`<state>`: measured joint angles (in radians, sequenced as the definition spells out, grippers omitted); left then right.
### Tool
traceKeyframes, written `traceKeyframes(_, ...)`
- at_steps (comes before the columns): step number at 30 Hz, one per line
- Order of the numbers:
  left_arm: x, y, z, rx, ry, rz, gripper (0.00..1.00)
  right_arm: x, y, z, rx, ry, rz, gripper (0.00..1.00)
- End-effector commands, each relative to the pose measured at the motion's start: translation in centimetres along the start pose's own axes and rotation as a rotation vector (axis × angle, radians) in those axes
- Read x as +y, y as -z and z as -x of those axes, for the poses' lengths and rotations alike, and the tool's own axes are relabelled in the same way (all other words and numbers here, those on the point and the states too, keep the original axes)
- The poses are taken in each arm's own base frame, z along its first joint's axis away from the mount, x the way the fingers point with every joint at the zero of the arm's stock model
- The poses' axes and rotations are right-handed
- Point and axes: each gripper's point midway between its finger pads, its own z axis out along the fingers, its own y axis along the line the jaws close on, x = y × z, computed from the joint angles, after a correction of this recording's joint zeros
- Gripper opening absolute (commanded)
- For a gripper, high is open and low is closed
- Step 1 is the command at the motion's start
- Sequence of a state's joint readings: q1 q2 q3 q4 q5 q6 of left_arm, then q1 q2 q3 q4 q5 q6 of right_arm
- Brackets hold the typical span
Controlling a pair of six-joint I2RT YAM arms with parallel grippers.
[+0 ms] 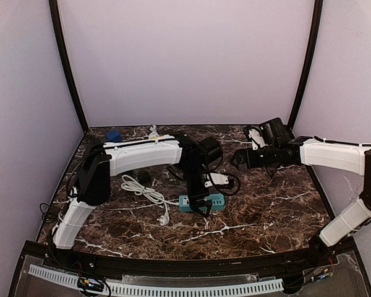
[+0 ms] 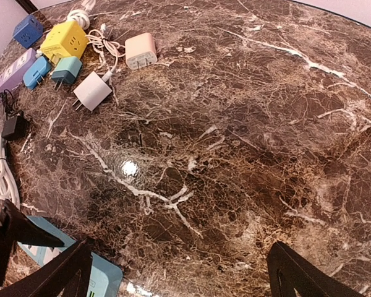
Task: Insert the plug
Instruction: Move the socket to the center of the board, then pick up the plug from the center of the board.
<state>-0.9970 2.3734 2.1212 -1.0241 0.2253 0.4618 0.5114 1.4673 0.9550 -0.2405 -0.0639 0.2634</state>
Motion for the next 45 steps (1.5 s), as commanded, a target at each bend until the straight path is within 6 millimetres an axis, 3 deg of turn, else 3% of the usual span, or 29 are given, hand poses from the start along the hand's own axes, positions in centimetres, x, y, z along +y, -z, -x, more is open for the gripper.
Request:
traceKeyframes(1,-1.4,10.8,-2.3,-0.037,-0.055,0.01,0.99,0.9,1.3,2.2,-0.059,-0.006,0.039,0.99)
traceKeyframes(2,-0.2,11.9,-3.8,-0.021,-0.045,0.033,0.99,1.1,1.4,2.4,-0.063,-0.009,0.047,0.99)
traceKeyframes(3,-0.7,13.6,-5.9,-0.004,-0.052,0.041,0.99,1.3,1.5,2.6,-0.066,-0.014,0.056,0.99)
traceKeyframes(4,0.2,13.3,-9.3,0.06,-0.003,0.04,0.99,1.5,1.6,2.8,-0.072,-0.02,0.067,0.99)
traceKeyframes(5,0.0,15.8,-10.9,0.04,-0.013,0.077,0.99,1.7,1.7,3.0,-0.076,-0.027,0.079,0.99)
traceKeyframes(6,0.6,15.7,-14.6,0.091,0.043,0.073,0.99,2.0,1.7,3.0,-0.08,-0.034,0.092,0.99)
traceKeyframes(7,1.1,18.1,-17.0,0.069,0.076,0.111,0.99,2.1,1.7,3.0,-0.083,-0.041,0.103,0.99)
traceKeyframes(8,0.5,17.6,-19.9,0.107,0.117,0.081,0.99,2.3,1.8,3.0,-0.087,-0.05,0.112,0.99)
traceKeyframes(9,0.9,19.7,-22.7,0.081,0.185,0.118,0.99,2.4,1.8,2.9,-0.091,-0.055,0.121,0.99)
traceKeyframes(10,0.2,19.1,-25.2,0.109,0.239,0.087,0.99,2.5,1.8,2.8,-0.093,-0.061,0.128,0.99)
traceKeyframes(11,0.7,20.6,-27.8,0.086,0.327,0.126,0.99,2.6,1.8,2.8,-0.098,-0.065,0.135,0.99)
traceKeyframes(15,-2.1,20.2,-35.8,0.112,0.555,0.091,0.99,2.9,1.2,2.6,-0.095,-0.06,0.151,0.99)
traceKeyframes(18,-5.0,18.1,-40.3,0.145,0.588,0.1,0.99,3.4,0.6,2.4,-0.079,-0.039,0.178,0.99)
traceKeyframes(19,-6.1,16.7,-42.8,0.204,0.596,0.088,0.97,3.5,0.5,2.3,-0.075,-0.032,0.184,0.99)
traceKeyframes(20,-5.4,16.5,-44.0,0.225,0.561,0.168,0.92,3.6,0.3,2.2,-0.073,-0.028,0.189,0.99)
traceKeyframes(21,-6.2,15.4,-46.2,0.305,0.58,0.17,0.9,3.5,0.1,2.1,-0.069,-0.024,0.19,0.99)
traceKeyframes(24,-5.8,14.6,-47.7,0.332,0.522,0.207,0.86,3.6,-0.5,1.7,-0.057,-0.025,0.201,0.99)
traceKeyframes(31,-5.9,13.2,-44.8,0.141,0.223,0.128,0.82,4.0,-1.0,0.7,-0.038,-0.047,0.231,0.99)
traceKeyframes(36,-4.7,12.5,-45.9,0.181,0.145,0.084,0.85,4.6,-1.2,0.9,-0.035,-0.061,0.266,0.99)
traceKeyframes(42,-8.5,10.6,-46.9,0.232,0.069,-0.064,0.85,4.8,-1.1,1.5,-0.041,-0.063,0.274,0.99)
traceKeyframes(45,-8.3,9.6,-48.1,0.286,0.066,-0.023,0.84,5.2,-1.4,1.6,-0.034,-0.065,0.291,0.99)
